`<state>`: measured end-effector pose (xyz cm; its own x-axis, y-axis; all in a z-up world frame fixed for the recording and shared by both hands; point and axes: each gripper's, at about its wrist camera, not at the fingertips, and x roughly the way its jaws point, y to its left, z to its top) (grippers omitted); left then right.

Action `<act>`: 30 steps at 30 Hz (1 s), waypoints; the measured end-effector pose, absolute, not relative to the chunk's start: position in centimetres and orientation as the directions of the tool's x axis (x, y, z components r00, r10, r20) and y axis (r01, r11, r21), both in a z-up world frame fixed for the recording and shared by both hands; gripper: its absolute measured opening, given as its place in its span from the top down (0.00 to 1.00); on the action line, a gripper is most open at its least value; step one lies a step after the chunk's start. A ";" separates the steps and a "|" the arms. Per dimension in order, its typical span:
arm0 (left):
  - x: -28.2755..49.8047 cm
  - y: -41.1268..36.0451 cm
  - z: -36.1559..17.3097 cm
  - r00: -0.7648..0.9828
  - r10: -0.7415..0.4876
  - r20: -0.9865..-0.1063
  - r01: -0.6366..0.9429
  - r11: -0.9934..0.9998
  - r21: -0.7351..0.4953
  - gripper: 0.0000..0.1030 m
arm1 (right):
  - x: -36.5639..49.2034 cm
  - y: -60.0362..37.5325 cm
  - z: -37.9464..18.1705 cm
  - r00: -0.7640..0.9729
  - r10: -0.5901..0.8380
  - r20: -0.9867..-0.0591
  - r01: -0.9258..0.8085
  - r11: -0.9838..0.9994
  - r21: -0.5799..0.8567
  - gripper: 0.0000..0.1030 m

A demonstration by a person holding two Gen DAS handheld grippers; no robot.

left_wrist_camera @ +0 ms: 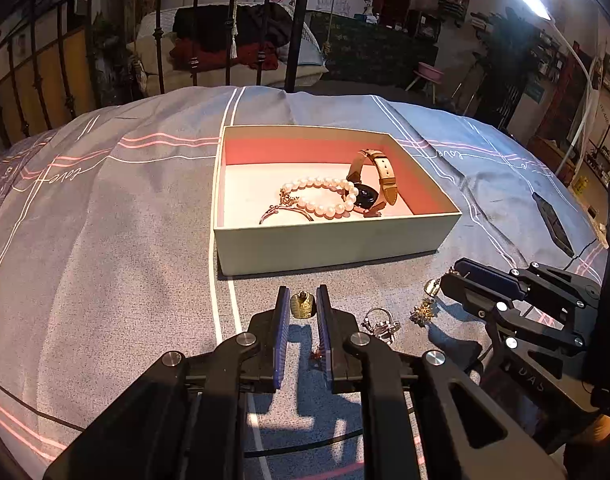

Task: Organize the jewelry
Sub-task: 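Grasp the small gold pendant with the left tool while the right tool grasps the gold cluster brooch, then carry the pendant and brooch into the box and open both tools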

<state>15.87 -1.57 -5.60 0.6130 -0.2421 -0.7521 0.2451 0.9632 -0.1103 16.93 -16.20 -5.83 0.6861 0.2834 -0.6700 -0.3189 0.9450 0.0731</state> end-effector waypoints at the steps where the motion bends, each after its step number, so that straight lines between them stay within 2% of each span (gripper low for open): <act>1: 16.0 -1.7 -5.4 0.615 -0.242 -0.751 0.248 0.963 -0.107 0.87 | 17.0 -16.1 -5.6 0.692 0.281 -0.665 -0.319 0.945 0.068 0.82; 15: 19.5 -3.1 -0.1 0.726 -0.220 -0.652 0.247 0.968 -0.050 0.87 | 20.2 -15.8 -1.1 0.779 0.276 -0.563 -0.316 0.948 0.028 0.82; 30: 24.1 -3.8 -1.9 0.701 -0.166 -0.694 0.206 0.978 -0.027 0.87 | 25.1 -16.0 -1.8 0.776 0.240 -0.583 -0.269 0.962 0.037 0.82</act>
<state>24.12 -3.83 -1.94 0.7009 -0.1663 -0.6936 0.2059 0.9782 -0.0265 25.13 -16.03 -1.75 0.7764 0.2395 -0.5829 -0.2693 0.9624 0.0368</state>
